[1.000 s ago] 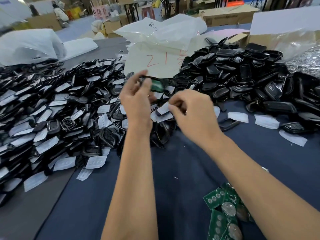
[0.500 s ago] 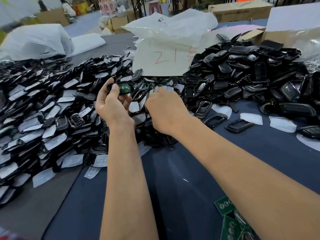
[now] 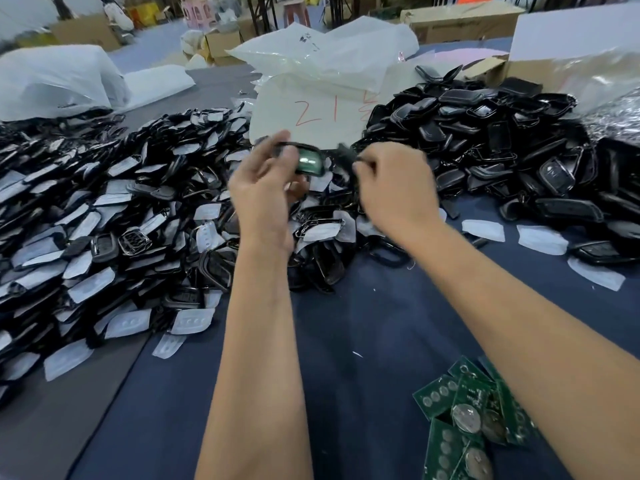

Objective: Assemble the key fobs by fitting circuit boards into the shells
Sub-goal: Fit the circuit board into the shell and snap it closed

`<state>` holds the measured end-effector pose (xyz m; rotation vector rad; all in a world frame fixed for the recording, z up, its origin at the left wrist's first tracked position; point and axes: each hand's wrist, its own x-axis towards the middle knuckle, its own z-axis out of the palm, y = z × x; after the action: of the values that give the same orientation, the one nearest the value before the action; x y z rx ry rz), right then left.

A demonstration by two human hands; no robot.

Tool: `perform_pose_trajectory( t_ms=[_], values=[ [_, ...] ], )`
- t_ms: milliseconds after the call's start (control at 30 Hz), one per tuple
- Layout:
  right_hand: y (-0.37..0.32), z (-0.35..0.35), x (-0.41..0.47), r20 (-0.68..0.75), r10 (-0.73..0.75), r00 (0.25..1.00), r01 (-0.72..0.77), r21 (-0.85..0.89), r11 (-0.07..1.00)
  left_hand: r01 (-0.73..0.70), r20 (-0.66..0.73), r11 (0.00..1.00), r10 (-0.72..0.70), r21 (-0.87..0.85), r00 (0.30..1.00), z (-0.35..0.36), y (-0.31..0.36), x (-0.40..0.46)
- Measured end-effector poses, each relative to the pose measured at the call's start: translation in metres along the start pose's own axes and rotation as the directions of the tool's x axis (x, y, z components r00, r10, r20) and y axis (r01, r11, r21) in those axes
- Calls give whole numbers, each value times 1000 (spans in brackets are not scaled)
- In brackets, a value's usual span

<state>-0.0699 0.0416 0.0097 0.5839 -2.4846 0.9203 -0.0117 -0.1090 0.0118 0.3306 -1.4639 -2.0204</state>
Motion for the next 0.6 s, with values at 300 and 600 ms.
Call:
perform_pose_trajectory(
  t_ms=[300, 600],
  values=[
    [114, -68, -64, 62, 441, 895, -417, 464, 781, -400, 721, 670, -299, 625, 625, 92, -62, -73],
    [115, -89, -82, 270, 88, 959, -160, 255, 954, -64, 548, 919, -175, 389, 818, 94, -62, -74]
  ],
)
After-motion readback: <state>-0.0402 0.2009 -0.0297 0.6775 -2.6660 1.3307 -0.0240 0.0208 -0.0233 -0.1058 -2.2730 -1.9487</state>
